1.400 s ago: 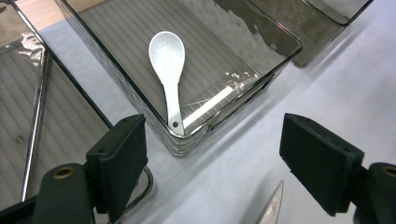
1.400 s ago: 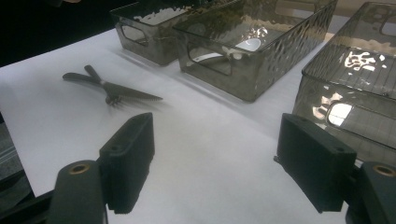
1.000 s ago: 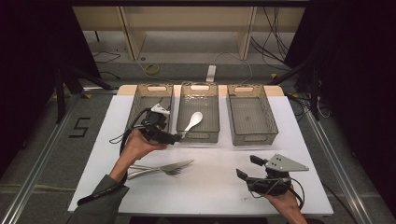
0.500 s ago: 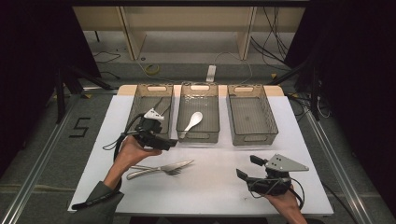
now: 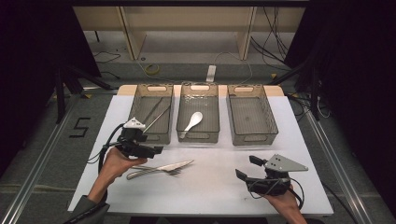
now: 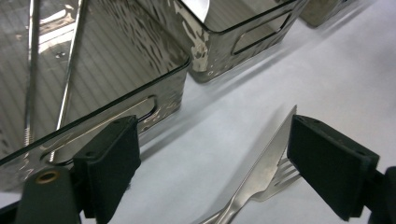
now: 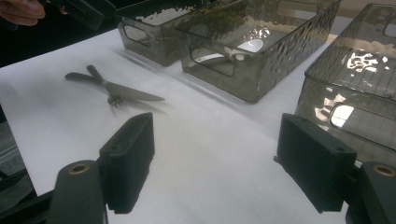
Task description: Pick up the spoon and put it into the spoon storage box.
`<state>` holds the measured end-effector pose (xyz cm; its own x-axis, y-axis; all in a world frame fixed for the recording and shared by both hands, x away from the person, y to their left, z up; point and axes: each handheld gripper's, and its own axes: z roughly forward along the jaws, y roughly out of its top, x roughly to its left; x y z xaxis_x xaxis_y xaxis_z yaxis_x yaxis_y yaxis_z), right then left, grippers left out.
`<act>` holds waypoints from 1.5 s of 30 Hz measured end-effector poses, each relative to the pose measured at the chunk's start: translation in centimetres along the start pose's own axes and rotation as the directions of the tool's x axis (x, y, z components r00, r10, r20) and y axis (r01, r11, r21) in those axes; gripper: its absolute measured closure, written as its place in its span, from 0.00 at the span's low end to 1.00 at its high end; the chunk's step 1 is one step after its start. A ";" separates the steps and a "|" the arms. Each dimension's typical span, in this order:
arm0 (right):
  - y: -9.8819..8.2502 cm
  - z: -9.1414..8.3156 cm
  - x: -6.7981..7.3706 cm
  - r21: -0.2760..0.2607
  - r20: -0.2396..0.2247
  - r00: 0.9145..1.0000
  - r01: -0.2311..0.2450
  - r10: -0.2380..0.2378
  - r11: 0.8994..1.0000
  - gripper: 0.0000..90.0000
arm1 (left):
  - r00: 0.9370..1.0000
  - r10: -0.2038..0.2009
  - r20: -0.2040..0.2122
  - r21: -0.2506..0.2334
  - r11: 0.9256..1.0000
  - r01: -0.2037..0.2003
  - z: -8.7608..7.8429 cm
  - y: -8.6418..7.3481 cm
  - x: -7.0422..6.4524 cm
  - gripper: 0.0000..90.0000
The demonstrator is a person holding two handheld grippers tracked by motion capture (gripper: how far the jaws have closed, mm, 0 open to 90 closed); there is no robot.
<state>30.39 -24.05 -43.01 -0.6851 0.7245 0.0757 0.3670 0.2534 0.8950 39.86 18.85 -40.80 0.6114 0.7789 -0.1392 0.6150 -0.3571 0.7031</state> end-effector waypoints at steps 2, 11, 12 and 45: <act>0.0 0.0 0.0 0.000 0.000 1.000 0.000 0.000 1.000 0.32 | 1.000 -0.005 0.006 -0.002 1.000 0.005 -0.1 -0.3 0.1 0.18; -0.1 0.0 -0.1 -0.001 -0.005 1.000 -0.003 0.003 1.000 0.32 | 1.000 -0.028 0.000 0.008 1.000 0.028 -0.4 -1.4 0.5 0.18; -0.1 -0.1 0.0 0.000 -0.005 1.000 -0.002 0.002 1.000 0.32 | 1.000 -0.028 -0.003 0.015 0.999 0.028 -0.4 -1.5 0.5 0.18; -0.1 0.0 -0.1 0.003 -0.001 1.000 -0.001 0.001 1.000 0.32 | 0.999 0.031 0.011 0.222 0.974 -0.033 0.3 -4.0 -0.9 0.20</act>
<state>30.41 -24.16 -43.08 -0.6853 0.7241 0.0769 0.3694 0.2546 0.8937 37.02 19.46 -43.67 0.6359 0.7616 -0.1252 0.6899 -0.4882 0.5345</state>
